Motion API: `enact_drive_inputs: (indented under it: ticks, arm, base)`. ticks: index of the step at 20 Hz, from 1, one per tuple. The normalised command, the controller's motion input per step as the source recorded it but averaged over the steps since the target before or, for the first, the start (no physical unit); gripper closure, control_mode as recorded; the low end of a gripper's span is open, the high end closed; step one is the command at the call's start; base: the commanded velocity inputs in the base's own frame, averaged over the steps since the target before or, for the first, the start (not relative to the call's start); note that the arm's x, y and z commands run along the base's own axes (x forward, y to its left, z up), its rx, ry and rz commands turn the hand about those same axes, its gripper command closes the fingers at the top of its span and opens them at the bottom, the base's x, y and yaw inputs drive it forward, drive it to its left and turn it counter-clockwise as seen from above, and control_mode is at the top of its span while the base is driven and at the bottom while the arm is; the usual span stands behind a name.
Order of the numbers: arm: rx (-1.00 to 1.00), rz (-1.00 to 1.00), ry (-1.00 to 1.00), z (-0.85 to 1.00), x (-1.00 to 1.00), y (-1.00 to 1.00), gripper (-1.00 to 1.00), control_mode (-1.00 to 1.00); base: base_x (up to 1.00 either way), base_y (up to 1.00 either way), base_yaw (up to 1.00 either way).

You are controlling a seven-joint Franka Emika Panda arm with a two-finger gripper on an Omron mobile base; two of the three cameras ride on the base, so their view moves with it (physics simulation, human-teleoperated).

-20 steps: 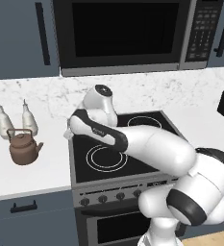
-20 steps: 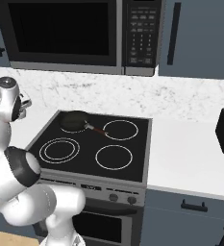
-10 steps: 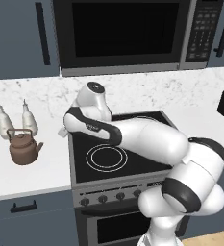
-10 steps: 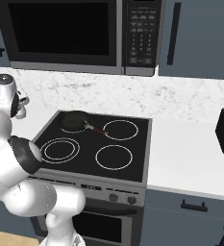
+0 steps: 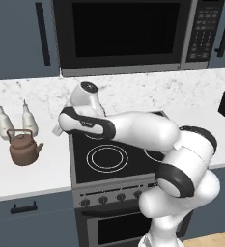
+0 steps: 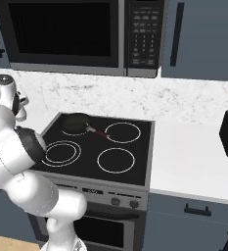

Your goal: Pick the kettle from the counter and place it on a stove burner. Then turn the burner on.

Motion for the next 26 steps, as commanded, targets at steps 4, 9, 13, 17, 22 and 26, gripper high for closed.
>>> enact_drive_inputs:
  ticks: [4,9,13,17,22,26]
  arm:
    - [0.01,0.00,0.00,-0.02,0.20,0.20,-1.00,-1.00]
    - [0.02,0.02,0.00,0.00,0.08,0.43,-1.00,-1.00]
    - [0.00,0.06,0.02,0.00,0.01,0.65,-1.00,-1.00]
    - [0.00,0.03,0.07,-0.02,0.07,0.70,-1.00,-1.00]
    - [-0.01,0.02,0.10,0.00,0.07,0.38,-1.00,-1.00]
    - [-0.01,0.01,0.05,-0.03,0.16,0.19,-1.00,-1.00]
  base:
    - [0.00,0.00,0.00]
    - [0.00,0.00,0.00]
    - [0.00,0.00,0.00]
    - [0.00,0.00,0.00]
    - [0.00,0.00,0.00]
    - [0.00,0.00,0.00]
